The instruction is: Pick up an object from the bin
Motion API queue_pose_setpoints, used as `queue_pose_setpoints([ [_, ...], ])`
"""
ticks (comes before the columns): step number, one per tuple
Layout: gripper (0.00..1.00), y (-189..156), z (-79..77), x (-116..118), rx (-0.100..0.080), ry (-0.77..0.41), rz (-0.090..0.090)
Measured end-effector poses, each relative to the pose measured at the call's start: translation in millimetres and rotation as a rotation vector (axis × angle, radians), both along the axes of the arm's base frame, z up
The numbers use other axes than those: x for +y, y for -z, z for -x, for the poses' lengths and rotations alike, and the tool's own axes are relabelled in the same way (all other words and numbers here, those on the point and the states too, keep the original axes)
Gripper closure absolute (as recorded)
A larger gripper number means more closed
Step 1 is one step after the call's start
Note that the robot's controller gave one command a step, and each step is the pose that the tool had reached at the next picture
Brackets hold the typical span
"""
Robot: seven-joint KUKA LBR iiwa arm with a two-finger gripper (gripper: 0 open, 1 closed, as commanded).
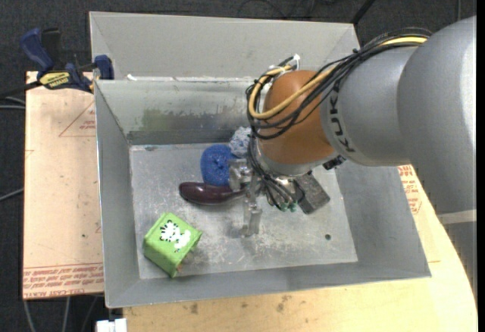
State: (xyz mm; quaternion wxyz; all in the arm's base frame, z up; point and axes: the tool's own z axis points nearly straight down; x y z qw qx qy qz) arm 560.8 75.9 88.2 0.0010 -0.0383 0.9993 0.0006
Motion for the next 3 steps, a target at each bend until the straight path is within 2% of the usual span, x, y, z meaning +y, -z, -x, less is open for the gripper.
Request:
queue_pose_setpoints([
  [1, 0.00, 0.0, 0.0, 0.0, 0.000, 0.000, 0.000],
  [2, 1.00, 13.6, -78.2, 43.5, -0.005, -0.038, -0.001],
  [3, 1.00, 13.6, -78.2, 43.5, -0.005, -0.038, -0.001],
])
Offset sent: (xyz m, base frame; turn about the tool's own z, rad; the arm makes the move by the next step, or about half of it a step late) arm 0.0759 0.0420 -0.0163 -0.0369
